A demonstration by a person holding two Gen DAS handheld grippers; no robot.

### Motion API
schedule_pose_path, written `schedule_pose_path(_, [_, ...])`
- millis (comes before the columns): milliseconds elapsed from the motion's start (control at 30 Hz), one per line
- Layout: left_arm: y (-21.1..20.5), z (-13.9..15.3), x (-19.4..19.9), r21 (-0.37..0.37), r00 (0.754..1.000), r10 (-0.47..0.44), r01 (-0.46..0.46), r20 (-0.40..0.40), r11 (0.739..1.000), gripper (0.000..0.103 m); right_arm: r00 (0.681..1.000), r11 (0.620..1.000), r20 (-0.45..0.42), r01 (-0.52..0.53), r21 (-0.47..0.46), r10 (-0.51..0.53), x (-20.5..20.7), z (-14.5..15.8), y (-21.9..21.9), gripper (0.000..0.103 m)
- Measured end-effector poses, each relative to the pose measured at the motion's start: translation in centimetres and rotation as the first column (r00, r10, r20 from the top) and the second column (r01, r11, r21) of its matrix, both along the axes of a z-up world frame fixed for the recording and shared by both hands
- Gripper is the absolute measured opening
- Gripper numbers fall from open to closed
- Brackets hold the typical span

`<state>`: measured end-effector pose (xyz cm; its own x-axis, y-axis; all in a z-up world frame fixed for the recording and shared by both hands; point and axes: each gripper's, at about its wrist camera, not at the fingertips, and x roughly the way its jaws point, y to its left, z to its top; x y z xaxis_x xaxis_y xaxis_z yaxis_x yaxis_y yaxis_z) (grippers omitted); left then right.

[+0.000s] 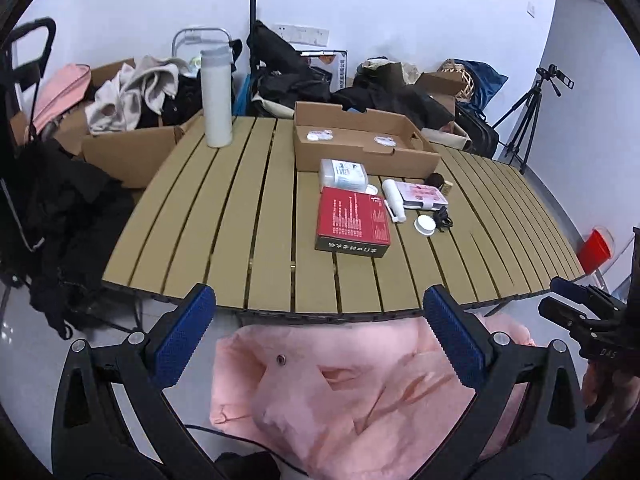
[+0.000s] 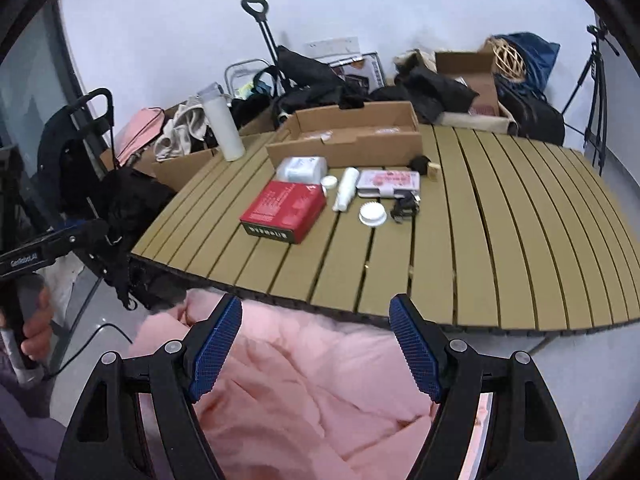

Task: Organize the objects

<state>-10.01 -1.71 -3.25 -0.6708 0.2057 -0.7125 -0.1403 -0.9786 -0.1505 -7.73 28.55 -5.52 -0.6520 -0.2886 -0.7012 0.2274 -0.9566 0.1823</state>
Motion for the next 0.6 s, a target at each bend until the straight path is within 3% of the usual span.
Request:
schedule_pose_path(133, [-0.2,-2.8,-5.4,-0.008,0.996,-0.04,0.04,-0.082,0.999,0.103,0.998,0.998,0.051,-0.031,-0.054,0.034,-3.3,-1.1,-0.9,0.08])
schedule_pose_path(233, [1.0,-6.3,-12.2,-0.029,0.997,-0.077,0.077,0.022,0.997,0.101,0.994,0.99,0.059,-0.082,-0.116,0.089,-9.0,-2.5,-2.4,0.076])
schedule_pose_path(300, [2.2,-8.3,-15.4,-0.074,0.995,-0.087,0.091,0.054,0.993,0.092,0.991,0.988,0.091,-0.087,-0.124,0.099,-12.5,-3.9,-3.4,0.068])
schedule_pose_path(433, [3.3,-12.2,-19.8,0.02,0.982,-0.135,0.134,0.132,0.991,0.085,0.974,0.986,0.199,-0.081,-0.146,0.109,-20.7,-8.4,-6.3,0.058])
schedule_pose_path(500, [3.5,-13.6,-20.8,0.058,0.974,-0.143,0.134,0.176,0.989,0.071,0.967,0.986,0.229,-0.077,-0.146,0.109,-22.7,-10.0,-7.5,0.054])
schedule_pose_path(600, [3.7,-14.7,-21.3,0.111,0.97,-0.151,0.131,0.19,0.985,0.067,0.96,0.991,0.269,-0.045,-0.124,0.077,-24.3,-12.2,-8.7,0.047])
